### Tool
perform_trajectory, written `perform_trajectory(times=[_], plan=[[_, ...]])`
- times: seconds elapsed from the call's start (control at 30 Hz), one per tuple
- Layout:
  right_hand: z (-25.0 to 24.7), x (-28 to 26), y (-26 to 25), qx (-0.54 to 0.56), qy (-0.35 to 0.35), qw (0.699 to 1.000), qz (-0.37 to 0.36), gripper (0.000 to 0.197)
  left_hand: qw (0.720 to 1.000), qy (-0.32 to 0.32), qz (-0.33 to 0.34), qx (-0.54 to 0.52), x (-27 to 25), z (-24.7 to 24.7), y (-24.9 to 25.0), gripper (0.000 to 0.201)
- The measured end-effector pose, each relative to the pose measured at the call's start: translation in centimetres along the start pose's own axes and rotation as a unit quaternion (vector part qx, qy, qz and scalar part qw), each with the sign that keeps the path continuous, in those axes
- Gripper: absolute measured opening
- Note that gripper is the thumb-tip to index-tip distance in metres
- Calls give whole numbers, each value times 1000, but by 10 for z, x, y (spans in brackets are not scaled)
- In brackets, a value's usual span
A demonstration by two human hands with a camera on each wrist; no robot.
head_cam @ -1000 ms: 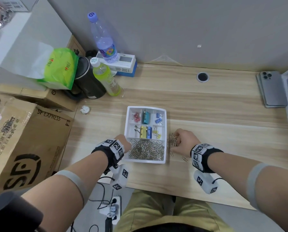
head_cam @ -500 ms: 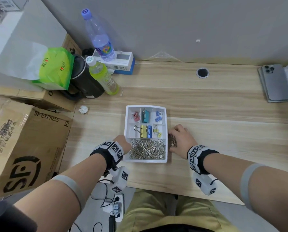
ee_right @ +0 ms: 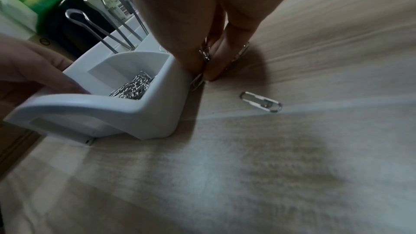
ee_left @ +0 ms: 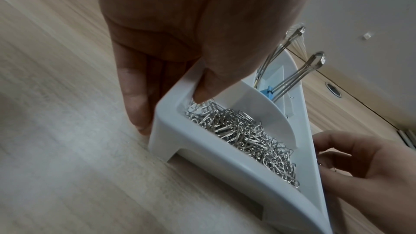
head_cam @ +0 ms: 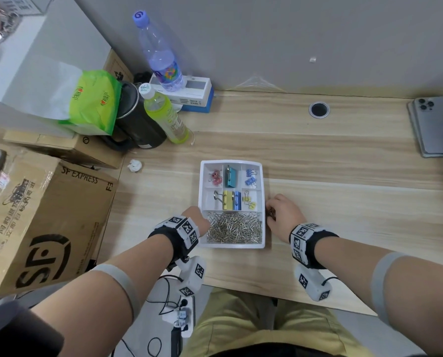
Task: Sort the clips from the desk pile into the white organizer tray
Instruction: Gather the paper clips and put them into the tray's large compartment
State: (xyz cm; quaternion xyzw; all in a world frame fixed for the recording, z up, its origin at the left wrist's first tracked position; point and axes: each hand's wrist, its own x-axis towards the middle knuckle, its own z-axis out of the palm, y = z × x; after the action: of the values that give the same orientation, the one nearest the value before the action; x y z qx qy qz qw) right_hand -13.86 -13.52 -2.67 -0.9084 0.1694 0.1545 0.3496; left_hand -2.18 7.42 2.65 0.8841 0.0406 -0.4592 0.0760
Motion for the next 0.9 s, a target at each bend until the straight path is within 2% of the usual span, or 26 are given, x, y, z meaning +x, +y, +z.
perform_trajectory(times=[0.17, 0.37, 0.53, 0.73, 0.9], plan=[[-2, -5, 2, 8, 16, 1000, -2, 7, 1000, -1, 5, -3, -1, 3, 1, 25], [-21, -11, 6, 16, 13, 1000, 4, 11, 1000, -14, 8, -4, -4, 3, 6, 23], [-42, -16, -3, 11, -34, 999, -18, 10, 1000, -16, 8, 4, -8, 2, 7, 11], [-33, -18, -41, 47, -75, 994, -65, 9, 1000, -19, 3, 17, -7, 0, 8, 20], [-12, -24, -55, -12, -115, 988, -102, 32, 1000, -9, 3, 1, -5, 4, 4, 19]])
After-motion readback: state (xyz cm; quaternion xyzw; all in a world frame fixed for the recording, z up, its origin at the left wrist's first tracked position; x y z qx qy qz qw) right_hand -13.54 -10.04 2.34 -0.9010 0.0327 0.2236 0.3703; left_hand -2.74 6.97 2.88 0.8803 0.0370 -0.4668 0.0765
